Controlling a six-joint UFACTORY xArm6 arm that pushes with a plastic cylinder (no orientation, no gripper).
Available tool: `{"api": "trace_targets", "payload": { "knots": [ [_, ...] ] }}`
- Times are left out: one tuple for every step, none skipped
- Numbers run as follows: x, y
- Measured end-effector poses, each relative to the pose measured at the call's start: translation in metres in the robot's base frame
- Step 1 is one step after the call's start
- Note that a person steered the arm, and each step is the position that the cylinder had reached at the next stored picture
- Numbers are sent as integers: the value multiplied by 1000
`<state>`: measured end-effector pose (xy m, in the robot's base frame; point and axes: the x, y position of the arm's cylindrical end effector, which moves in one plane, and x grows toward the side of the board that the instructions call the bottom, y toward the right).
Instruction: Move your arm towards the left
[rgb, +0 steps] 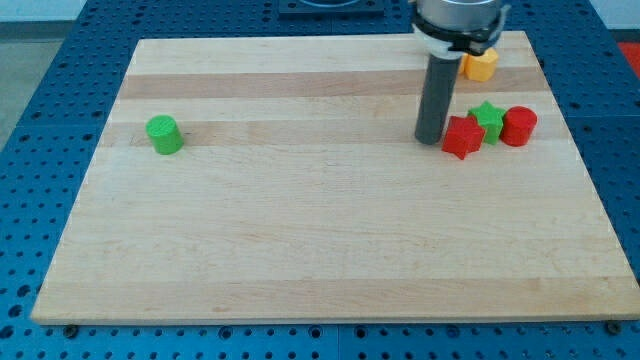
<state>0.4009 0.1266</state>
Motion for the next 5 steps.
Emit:
{"api": "trace_targets", "payload": {
  "knots": [
    [4,14],
    [11,21],
    [17,28],
    [23,13],
    [26,-59]
  ]
}}
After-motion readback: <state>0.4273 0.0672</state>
